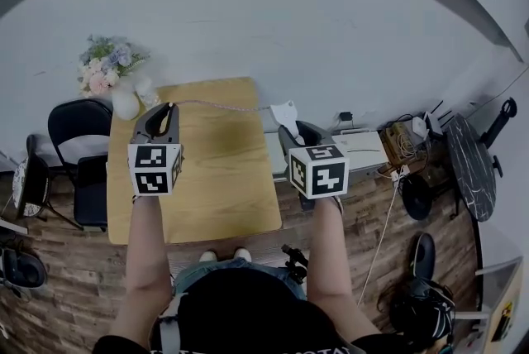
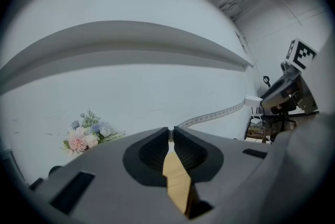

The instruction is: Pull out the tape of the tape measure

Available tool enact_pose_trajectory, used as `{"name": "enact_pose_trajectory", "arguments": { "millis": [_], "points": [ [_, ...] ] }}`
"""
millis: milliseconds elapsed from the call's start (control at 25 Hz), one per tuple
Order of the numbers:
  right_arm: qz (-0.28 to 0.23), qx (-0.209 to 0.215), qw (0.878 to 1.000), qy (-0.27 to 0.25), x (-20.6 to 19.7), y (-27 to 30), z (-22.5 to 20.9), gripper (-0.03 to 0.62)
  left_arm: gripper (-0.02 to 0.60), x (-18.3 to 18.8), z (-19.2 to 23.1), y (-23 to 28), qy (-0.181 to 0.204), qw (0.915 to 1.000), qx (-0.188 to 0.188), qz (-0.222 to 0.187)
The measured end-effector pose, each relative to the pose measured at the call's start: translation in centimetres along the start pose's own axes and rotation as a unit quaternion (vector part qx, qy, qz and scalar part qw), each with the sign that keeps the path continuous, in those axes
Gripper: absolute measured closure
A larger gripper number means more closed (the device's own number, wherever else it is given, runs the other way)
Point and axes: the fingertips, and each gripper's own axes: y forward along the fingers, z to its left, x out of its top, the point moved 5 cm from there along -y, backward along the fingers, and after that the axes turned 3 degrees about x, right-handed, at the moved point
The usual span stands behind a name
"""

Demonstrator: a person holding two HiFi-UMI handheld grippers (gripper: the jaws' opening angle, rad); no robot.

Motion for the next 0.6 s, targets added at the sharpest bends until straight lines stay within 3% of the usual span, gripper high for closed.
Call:
{"name": "enact_pose_trajectory", "arguments": {
  "millis": [360,600],
  "points": [
    [0.015,0.032,0.999,-0.013,0.1,2.5,-2.4,0.45,0.54,-0.1,-0.7,1.4,0.002,0.9987,0.046,0.021],
    [0.024,0.03,0.999,-0.017,0.0,6.0,-2.5,0.45,0.54,-1.8,0.6,3.4,-0.049,0.9949,0.076,0.045]
  ]
}}
